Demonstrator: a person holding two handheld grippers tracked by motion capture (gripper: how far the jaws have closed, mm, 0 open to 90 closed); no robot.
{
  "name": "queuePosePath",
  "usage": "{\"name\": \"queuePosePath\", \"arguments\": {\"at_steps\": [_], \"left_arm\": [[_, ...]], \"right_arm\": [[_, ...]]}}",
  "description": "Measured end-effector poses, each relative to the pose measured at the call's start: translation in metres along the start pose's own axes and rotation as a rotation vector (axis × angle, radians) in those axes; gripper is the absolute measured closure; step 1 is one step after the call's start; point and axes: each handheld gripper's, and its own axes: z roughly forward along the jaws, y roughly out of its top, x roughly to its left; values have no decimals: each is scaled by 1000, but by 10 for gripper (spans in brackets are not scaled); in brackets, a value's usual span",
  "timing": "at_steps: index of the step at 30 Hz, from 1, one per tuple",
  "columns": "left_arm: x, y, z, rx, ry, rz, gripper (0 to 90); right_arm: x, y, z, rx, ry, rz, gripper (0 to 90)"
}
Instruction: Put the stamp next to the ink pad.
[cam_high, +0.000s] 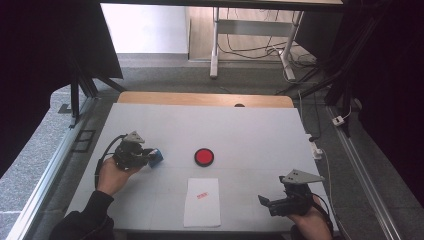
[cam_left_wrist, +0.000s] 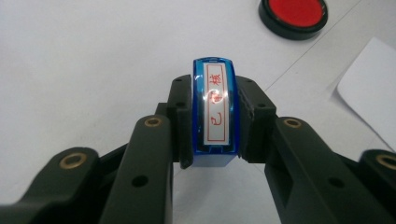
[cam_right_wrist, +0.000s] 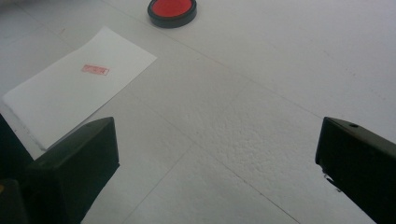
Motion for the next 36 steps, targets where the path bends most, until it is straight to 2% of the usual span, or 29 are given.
{"name": "queuePosePath", "arguments": {"at_steps": [7,13,26,34,36], "left_arm": [[-1,-1,10,60,27,12,696],[0,-2,13,70,22,6,686],[1,-1,11,43,11,-8,455],[-1,1,6,15,-16,-5,319],[-2,1,4,11,-21,-6,309]], "right_arm": [[0,0,0,8,-1,-9,0],[0,0,1,9,2,-10,0],[1,0,1,8,3,-10,0],[1,0,1,9,4,-12,0],[1,0,1,8,5,-13,0]]}}
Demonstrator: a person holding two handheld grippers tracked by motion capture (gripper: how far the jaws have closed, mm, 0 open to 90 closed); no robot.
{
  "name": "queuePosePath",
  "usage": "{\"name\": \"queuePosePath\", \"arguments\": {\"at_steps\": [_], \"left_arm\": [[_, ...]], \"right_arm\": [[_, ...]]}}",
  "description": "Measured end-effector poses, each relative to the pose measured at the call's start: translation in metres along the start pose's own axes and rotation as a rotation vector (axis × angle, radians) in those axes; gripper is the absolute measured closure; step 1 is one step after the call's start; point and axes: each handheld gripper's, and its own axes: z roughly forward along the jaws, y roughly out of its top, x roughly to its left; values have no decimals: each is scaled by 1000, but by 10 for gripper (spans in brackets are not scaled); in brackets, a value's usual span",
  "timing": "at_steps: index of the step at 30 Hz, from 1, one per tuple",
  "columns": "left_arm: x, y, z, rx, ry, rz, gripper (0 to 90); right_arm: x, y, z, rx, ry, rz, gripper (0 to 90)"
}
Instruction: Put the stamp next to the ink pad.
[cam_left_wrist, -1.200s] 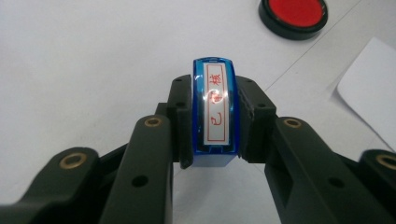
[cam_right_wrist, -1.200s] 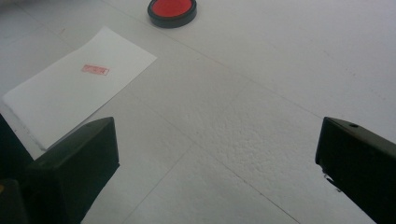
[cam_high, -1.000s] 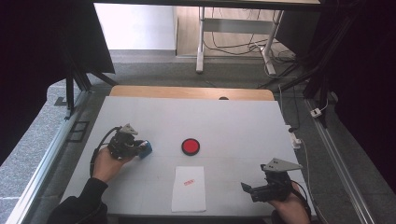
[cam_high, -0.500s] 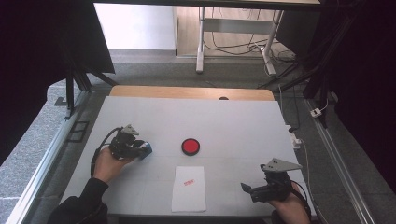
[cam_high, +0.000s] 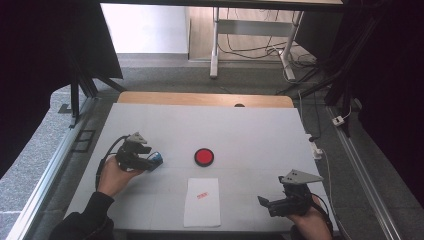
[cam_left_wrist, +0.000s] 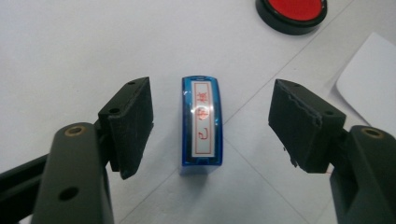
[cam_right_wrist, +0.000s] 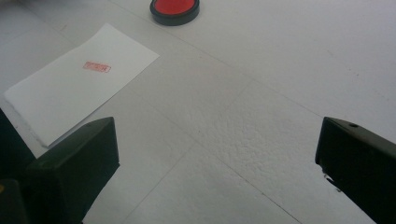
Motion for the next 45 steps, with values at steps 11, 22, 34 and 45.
{"name": "queuePosePath", "arguments": {"at_steps": [11,22,34,45], "left_arm": [[-6,4,-16,-51,-38,-3,171],[-21,3,-38,-102,-71,-42,52],[-32,-18,-67,-170,-87,-100,39],[-46,-44,-91,-218,-77,-97,23]], "right_arm": [[0,0,0,-1,7,1,0],[0,0,0,-2,12,0,0],[0,0,0,-1,16,-5,0],[0,0,0,0,14,-8,0]]}}
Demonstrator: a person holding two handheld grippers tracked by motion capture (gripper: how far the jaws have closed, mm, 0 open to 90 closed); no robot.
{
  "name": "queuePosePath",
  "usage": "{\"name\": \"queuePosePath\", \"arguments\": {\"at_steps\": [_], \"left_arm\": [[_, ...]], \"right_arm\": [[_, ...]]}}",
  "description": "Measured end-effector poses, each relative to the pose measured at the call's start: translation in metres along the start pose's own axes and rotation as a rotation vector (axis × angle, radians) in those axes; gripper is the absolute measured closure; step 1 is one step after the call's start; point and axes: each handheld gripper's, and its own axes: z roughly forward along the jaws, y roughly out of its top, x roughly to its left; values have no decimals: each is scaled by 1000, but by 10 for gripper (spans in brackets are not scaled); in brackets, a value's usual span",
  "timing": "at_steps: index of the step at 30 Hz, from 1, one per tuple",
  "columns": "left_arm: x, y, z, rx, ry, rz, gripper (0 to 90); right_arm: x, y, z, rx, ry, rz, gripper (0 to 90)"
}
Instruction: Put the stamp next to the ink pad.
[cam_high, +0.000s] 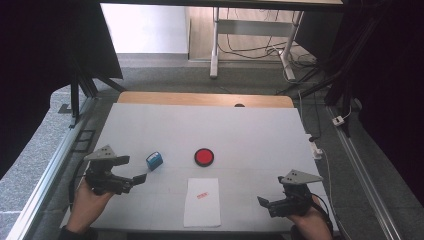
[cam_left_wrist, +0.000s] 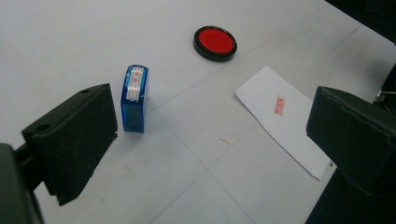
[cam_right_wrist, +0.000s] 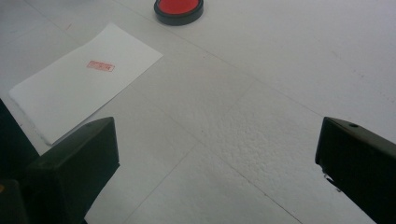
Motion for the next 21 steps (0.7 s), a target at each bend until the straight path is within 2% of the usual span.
{"name": "queuePosePath", "arguments": {"at_steps": [5,9,21], "left_arm": [[-4,-12,-11,-18,5,-6,16],[-7,-21,-17,-14,18,-8,10],[-11,-48,-25,31,68,-30,0]], "right_arm": [[0,0,0,0,-3,-1,0],[0,1,0,5,-5,-4,0],[0,0,0,-3,-11,-1,0]]}}
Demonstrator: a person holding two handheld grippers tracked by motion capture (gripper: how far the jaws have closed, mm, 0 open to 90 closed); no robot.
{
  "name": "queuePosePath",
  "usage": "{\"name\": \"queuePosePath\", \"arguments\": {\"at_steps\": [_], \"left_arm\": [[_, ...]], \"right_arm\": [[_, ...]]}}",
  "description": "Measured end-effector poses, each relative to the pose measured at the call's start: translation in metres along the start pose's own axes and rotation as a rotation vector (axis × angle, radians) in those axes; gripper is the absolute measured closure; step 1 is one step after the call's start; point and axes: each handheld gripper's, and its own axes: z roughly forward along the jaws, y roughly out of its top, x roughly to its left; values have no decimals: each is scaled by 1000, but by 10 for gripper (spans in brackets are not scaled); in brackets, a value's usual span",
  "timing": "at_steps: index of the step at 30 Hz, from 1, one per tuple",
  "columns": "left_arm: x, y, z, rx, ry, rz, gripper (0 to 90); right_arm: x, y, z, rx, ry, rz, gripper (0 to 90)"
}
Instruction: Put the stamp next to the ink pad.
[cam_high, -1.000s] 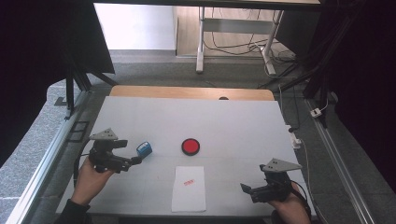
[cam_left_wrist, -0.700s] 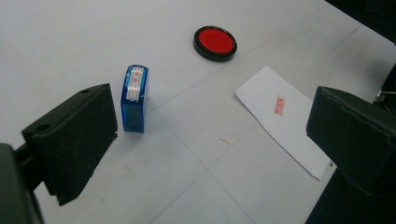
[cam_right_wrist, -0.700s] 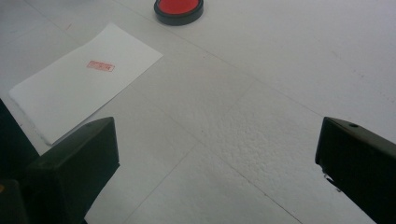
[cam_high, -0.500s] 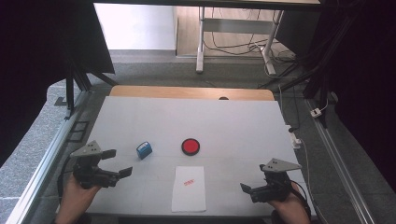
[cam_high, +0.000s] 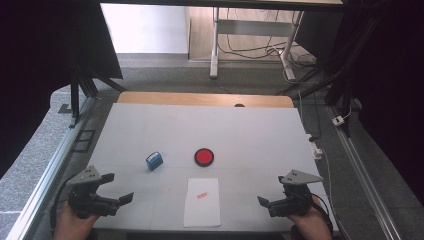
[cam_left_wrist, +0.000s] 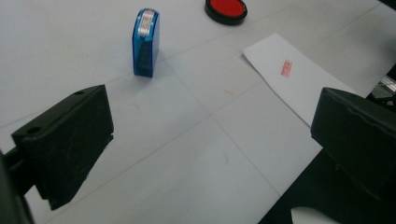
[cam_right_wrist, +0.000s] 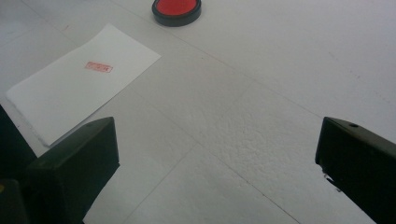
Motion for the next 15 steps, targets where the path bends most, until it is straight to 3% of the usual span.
{"name": "queuePosePath", "arguments": {"at_steps": [4,9,15], "left_arm": [[0,-8,0,24,15,-8,0],[-3,-13,1,66,56,15,0],[-3,-12,3,79,59,5,2]], "right_arm": [[0,0,0,0,0,1,0],[1,0,0,0,-4,-2,0],[1,0,0,3,-4,-7,0]]}}
